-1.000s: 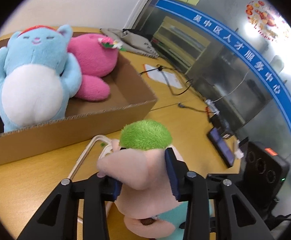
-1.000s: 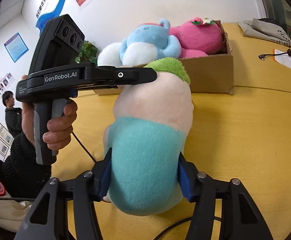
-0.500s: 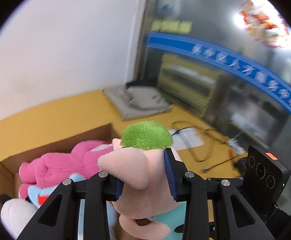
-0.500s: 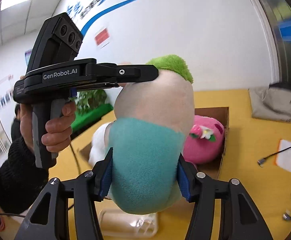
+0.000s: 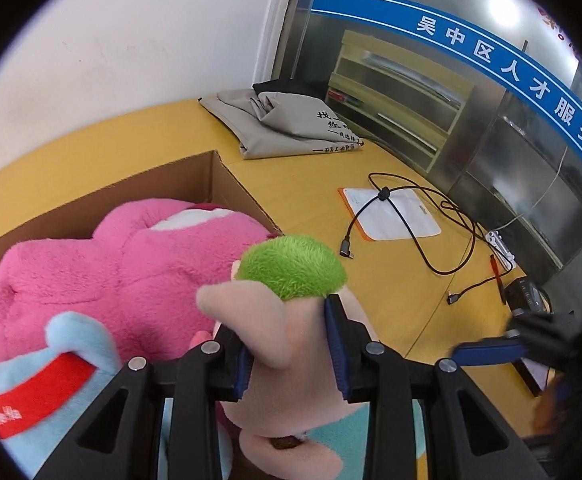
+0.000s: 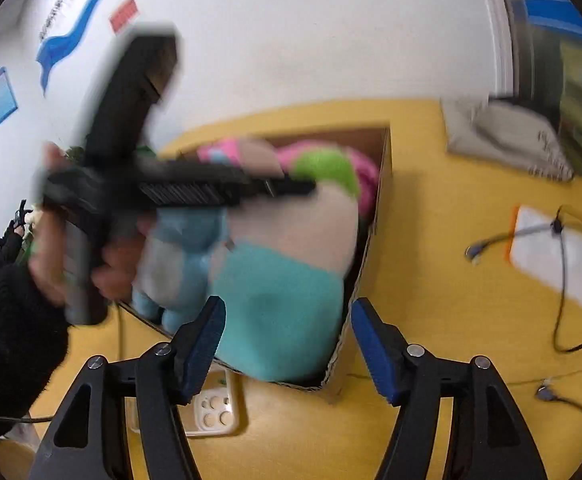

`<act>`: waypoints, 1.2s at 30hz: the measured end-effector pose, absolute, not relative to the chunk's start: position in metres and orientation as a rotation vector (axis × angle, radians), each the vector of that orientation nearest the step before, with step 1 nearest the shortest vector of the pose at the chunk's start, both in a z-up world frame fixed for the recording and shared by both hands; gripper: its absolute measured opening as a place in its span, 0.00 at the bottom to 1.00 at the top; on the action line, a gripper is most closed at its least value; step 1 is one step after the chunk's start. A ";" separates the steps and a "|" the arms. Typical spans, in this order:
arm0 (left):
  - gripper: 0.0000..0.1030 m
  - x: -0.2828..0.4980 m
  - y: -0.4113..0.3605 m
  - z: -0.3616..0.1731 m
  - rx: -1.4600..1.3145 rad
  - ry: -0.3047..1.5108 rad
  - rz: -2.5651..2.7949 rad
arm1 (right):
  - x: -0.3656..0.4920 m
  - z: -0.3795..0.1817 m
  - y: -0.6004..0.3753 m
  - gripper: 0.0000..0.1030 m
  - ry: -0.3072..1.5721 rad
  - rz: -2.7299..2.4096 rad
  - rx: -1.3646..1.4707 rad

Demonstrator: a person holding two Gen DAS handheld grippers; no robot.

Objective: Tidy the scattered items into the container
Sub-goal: 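Carry the pig over the box and open both grippers, then lower both tools to the clear phone case with white rim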

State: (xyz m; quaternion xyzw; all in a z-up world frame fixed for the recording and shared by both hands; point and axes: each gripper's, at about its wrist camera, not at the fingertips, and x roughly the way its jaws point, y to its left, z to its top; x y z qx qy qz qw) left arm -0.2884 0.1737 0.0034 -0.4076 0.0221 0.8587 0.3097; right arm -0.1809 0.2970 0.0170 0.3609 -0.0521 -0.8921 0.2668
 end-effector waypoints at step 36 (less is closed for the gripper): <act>0.69 -0.053 0.005 -0.076 -1.402 -0.399 2.316 | -0.118 -0.087 0.205 0.41 0.076 -2.377 1.226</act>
